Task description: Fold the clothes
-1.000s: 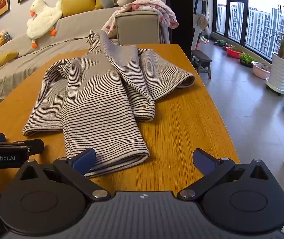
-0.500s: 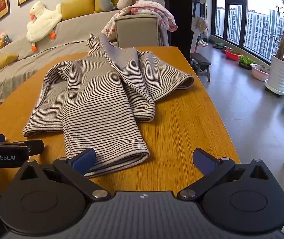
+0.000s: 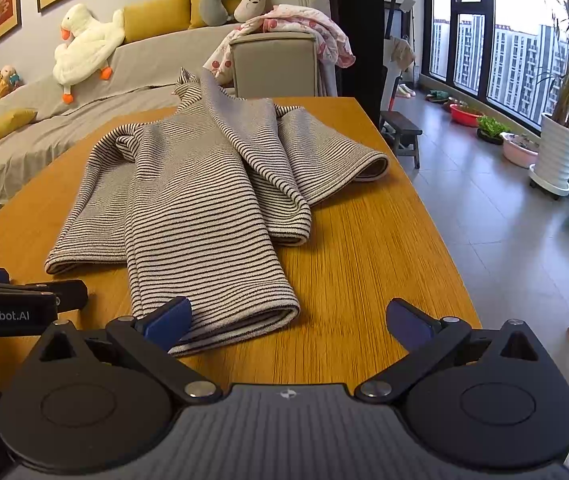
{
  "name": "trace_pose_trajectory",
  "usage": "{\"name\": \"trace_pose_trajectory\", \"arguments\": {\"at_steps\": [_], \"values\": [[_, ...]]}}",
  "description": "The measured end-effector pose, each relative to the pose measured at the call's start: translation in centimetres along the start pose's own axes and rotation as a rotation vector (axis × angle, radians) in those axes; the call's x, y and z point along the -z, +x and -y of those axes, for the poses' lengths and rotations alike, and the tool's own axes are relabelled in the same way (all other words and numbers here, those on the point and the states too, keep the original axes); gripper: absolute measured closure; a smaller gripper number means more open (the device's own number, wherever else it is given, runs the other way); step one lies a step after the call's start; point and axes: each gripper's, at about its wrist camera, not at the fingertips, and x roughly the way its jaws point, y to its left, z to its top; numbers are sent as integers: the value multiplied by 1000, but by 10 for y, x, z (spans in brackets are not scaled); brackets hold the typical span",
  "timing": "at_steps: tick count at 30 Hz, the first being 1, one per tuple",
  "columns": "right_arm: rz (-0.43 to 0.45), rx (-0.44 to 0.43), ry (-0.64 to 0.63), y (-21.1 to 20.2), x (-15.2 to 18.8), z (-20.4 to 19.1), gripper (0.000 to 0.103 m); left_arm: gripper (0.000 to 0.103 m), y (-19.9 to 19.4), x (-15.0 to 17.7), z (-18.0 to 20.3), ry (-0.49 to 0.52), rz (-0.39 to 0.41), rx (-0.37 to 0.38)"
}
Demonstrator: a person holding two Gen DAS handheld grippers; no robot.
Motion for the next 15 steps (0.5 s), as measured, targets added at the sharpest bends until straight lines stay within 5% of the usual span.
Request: {"name": "trace_pose_trajectory", "arguments": {"at_steps": [15], "values": [[7, -1, -2, 1, 1, 0, 0, 0, 0, -1, 0, 1, 2, 1]]}}
